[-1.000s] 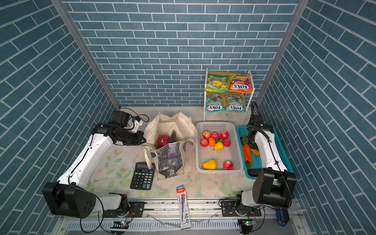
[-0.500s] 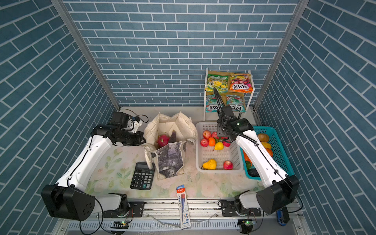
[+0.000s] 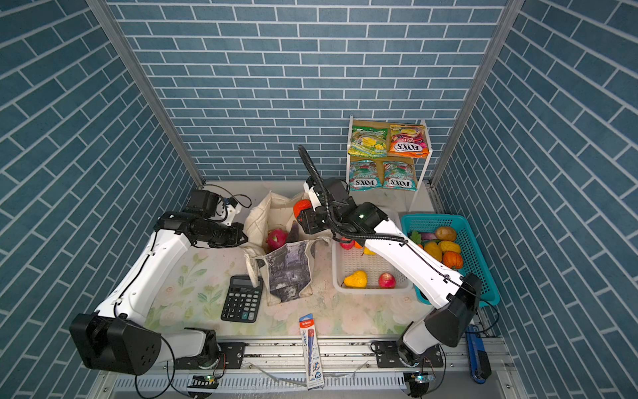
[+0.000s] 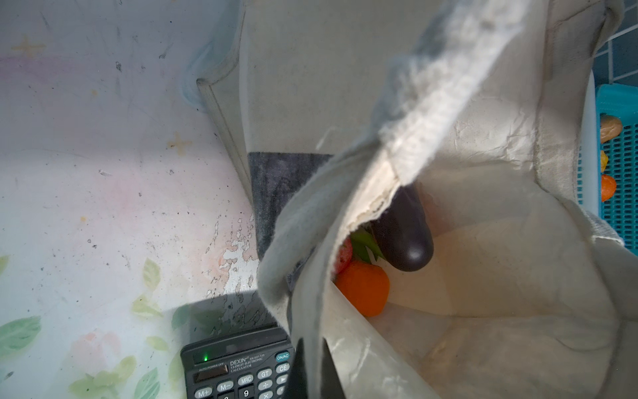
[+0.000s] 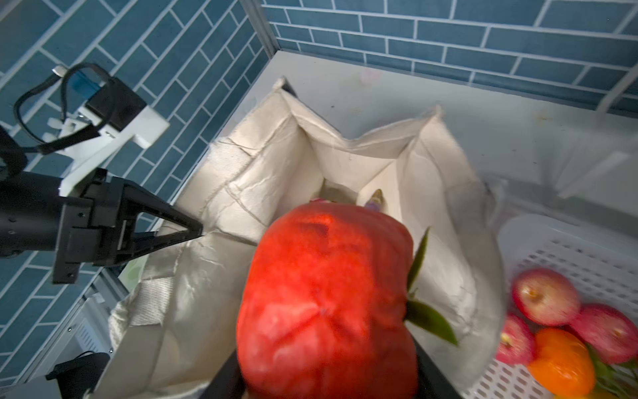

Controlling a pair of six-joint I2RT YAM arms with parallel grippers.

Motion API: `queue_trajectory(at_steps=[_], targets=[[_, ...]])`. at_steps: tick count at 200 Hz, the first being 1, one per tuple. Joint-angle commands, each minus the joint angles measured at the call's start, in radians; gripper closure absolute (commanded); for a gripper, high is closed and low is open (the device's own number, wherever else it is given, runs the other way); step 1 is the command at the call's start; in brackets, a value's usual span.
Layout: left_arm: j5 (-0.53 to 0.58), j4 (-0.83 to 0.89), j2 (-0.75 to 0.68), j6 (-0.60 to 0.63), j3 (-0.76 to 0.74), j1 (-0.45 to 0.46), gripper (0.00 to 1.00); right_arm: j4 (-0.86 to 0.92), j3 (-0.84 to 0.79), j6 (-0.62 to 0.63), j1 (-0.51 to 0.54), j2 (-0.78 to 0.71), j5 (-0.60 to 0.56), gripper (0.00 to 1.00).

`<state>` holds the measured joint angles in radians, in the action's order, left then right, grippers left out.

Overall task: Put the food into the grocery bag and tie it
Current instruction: 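Carry the red pepper with the right gripper toward the tote bag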

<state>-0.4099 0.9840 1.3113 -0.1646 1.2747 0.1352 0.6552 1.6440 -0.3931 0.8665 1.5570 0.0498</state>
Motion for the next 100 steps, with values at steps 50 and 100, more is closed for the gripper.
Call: queue_trajectory(at_steps=[50, 100], targets=[[-0.017, -0.015, -0.018, -0.014, -0.005, -0.003, 1.00, -0.067, 0.068, -0.019, 0.052, 0.150, 0.062, 0.48], [-0.025, -0.030, -0.015, -0.019, -0.018, -0.003, 1.00, -0.085, 0.074, -0.018, 0.065, 0.218, 0.070, 0.48]])
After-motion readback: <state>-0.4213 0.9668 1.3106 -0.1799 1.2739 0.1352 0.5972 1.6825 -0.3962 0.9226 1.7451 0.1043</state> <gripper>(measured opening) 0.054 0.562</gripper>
